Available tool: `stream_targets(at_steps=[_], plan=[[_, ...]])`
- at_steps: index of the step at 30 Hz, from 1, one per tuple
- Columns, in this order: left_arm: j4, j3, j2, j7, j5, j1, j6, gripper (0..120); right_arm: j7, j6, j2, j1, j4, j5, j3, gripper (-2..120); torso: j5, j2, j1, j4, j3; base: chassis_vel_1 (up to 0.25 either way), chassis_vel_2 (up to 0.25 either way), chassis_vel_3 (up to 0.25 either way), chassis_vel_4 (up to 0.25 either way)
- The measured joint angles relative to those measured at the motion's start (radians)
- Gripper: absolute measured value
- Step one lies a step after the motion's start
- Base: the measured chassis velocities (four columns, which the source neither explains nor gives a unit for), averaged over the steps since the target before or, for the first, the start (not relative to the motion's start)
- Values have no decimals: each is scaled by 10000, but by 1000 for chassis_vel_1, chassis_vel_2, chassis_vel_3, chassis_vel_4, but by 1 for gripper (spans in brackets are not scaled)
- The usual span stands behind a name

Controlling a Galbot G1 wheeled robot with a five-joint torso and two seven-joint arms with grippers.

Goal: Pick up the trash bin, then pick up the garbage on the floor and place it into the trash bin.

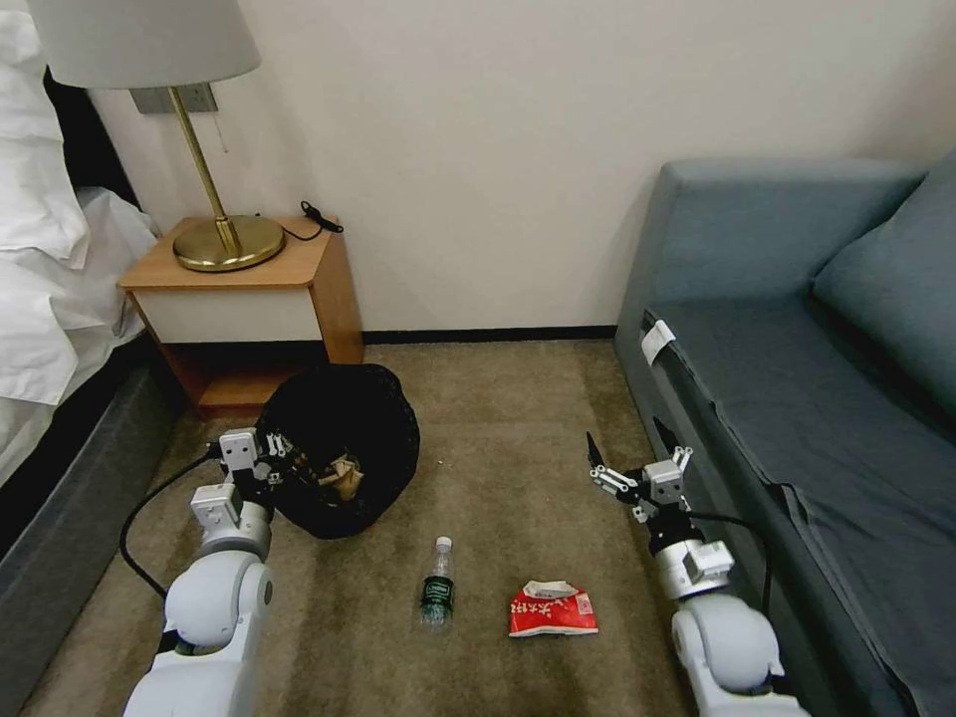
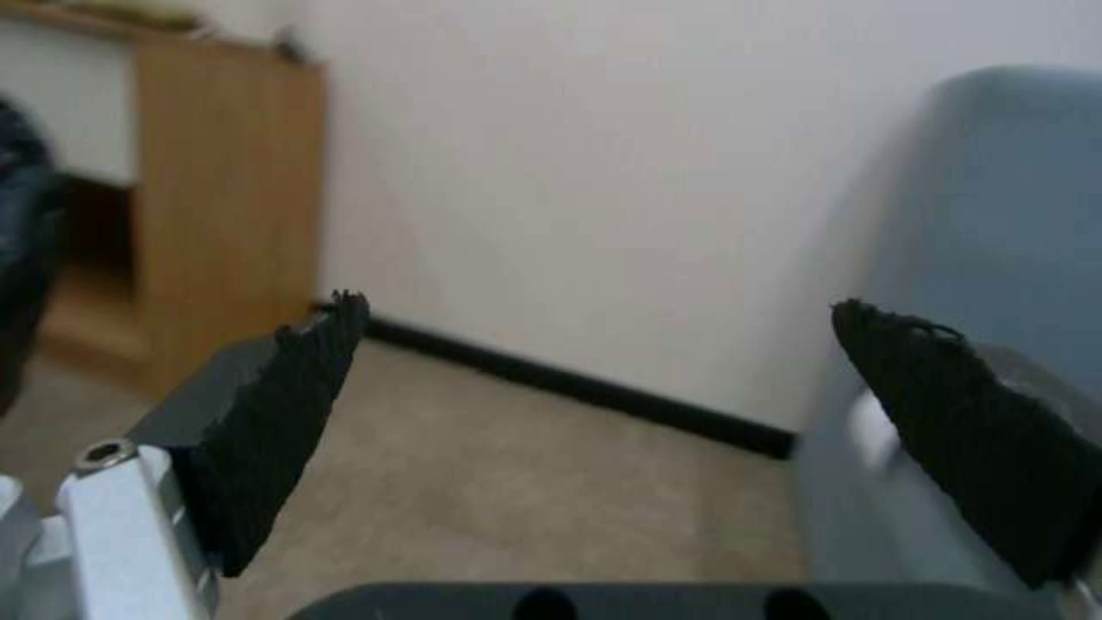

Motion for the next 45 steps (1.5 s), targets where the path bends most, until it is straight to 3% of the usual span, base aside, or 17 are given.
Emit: stream_targets(at_steps=[2,3,4,7,8,10,11,13,17,33,45], plan=[[26,7,4,8,10,-1,-4,5,-443,-238,-248,280,-205,153,-65,100,2,0,0,-1,0,0,0,0,0],[46,29,13,20,17,-6,-12,5,-1281,-474,-612,700,-589,459,-209,100,0,1,0,0,0,0,0,0,0],[46,29,13,20,17,-6,-12,5,-1281,-474,-612,700,-589,459,-209,100,0,1,0,0,0,0,0,0,0],[85,64,33,38,36,11,-18,5,-3698,-554,-1383,1388,-1567,827,-380,100,2,0,0,1,0,0,0,0,0],[85,64,33,38,36,11,-18,5,-3698,-554,-1383,1388,-1567,827,-380,100,2,0,0,1,0,0,0,0,0],[104,81,7,39,53,59,-26,5,-5086,-389,-1889,1739,-2203,590,-474,100,2,0,-1,0,0,0,0,0,0],[104,81,7,39,53,59,-26,5,-5086,-389,-1889,1739,-2203,590,-474,100,2,0,-1,0,0,0,0,0,0],[122,75,-32,44,72,117,-59,5,-6279,-150,-2185,2020,-2661,185,-674,100,-1,0,0,-2,0,0,0,0,0],[143,27,-45,58,110,246,-109,5,-7456,59,-2277,2283,-3048,-234,-1083,100,-1,0,0,0,0,0,0,0,0],[-50,110,-321,57,375,512,-152,5,-8881,452,-2485,2396,-3520,-1482,-1889,100,0,0,0,0,0,0,0,0,0],[-96,272,-290,19,520,398,-67,5,-9101,695,-3031,2443,-3966,-2336,-2310,100,-1,0,-1,-2,0,0,0,0,0]])
